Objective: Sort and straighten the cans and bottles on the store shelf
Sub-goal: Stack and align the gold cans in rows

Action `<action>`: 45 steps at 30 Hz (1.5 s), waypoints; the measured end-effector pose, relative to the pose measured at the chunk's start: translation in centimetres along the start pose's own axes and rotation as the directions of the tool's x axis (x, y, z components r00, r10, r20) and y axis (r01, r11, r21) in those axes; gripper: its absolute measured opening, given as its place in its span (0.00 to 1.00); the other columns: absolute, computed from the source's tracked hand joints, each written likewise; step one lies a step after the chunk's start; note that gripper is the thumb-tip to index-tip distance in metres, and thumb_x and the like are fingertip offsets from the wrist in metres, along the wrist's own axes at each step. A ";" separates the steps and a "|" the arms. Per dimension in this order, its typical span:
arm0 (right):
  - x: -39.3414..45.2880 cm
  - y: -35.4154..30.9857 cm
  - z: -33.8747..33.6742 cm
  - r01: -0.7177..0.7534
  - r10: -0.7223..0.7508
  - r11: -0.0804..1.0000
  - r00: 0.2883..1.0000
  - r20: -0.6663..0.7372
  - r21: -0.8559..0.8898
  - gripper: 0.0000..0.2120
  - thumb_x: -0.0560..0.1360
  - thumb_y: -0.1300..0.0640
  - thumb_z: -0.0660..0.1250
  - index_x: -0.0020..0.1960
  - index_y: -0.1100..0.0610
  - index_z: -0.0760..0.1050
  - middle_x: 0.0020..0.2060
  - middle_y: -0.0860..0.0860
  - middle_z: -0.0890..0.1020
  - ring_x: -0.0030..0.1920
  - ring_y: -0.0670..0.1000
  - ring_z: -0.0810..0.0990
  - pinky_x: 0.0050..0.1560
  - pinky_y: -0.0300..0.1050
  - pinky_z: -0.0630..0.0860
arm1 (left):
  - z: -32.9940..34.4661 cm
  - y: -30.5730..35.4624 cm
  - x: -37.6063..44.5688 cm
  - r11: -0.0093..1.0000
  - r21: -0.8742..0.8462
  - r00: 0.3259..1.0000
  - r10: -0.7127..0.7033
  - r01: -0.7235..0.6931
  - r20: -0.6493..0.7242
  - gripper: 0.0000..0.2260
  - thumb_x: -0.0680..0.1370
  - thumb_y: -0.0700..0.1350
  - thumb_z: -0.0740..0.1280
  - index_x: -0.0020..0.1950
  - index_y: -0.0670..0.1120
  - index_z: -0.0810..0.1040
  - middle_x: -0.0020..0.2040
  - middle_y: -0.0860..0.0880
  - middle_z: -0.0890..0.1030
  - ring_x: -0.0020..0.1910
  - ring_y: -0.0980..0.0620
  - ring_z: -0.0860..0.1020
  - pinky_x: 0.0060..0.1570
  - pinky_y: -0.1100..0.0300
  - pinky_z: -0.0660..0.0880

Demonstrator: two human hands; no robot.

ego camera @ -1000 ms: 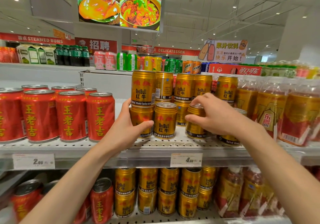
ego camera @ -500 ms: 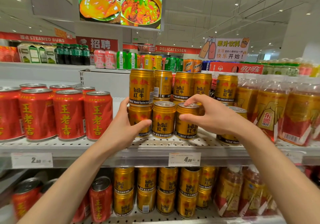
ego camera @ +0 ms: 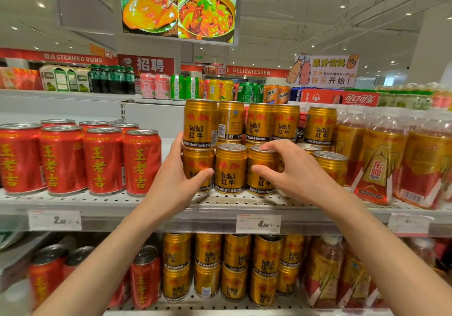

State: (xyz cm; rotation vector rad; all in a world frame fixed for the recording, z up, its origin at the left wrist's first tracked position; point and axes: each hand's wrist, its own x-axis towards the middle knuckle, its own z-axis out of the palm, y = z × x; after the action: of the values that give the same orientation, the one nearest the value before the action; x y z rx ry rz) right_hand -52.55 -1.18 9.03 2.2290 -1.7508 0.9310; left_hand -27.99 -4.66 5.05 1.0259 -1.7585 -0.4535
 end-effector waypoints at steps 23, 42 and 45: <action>-4.1 8.7 -5.3 -0.114 0.124 0.991 0.980 -0.158 0.074 0.23 0.71 0.34 0.70 0.60 0.46 0.77 0.54 0.44 0.75 0.49 0.43 0.74 0.51 0.42 0.71 | 6.3 6.3 3.6 0.692 0.520 0.866 0.393 -0.501 0.310 0.22 0.78 0.61 0.63 0.70 0.56 0.73 0.65 0.59 0.77 0.67 0.57 0.69 0.67 0.52 0.71; 0.0 9.6 -6.7 -0.080 0.078 0.997 0.979 0.188 0.007 0.15 0.82 0.55 0.65 0.68 0.50 0.71 0.69 0.48 0.74 0.66 0.48 0.74 0.67 0.49 0.73 | 10.7 11.8 5.3 0.659 0.506 0.817 0.322 -0.556 0.478 0.36 0.71 0.74 0.60 0.74 0.56 0.69 0.67 0.55 0.76 0.64 0.55 0.70 0.64 0.52 0.71; 0.0 9.7 -6.9 -0.076 0.072 0.997 0.974 0.216 0.012 0.14 0.82 0.53 0.65 0.66 0.49 0.70 0.68 0.49 0.76 0.64 0.50 0.76 0.64 0.50 0.75 | 11.1 12.2 5.9 0.725 0.443 0.818 0.295 -0.528 0.494 0.32 0.73 0.70 0.64 0.72 0.55 0.73 0.61 0.54 0.79 0.58 0.55 0.74 0.59 0.54 0.74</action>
State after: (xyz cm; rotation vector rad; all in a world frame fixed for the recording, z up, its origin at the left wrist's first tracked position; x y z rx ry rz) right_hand -63.99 -0.79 12.11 2.3704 -1.9350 0.7476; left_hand -43.95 -4.20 12.33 0.9108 -2.5097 0.2021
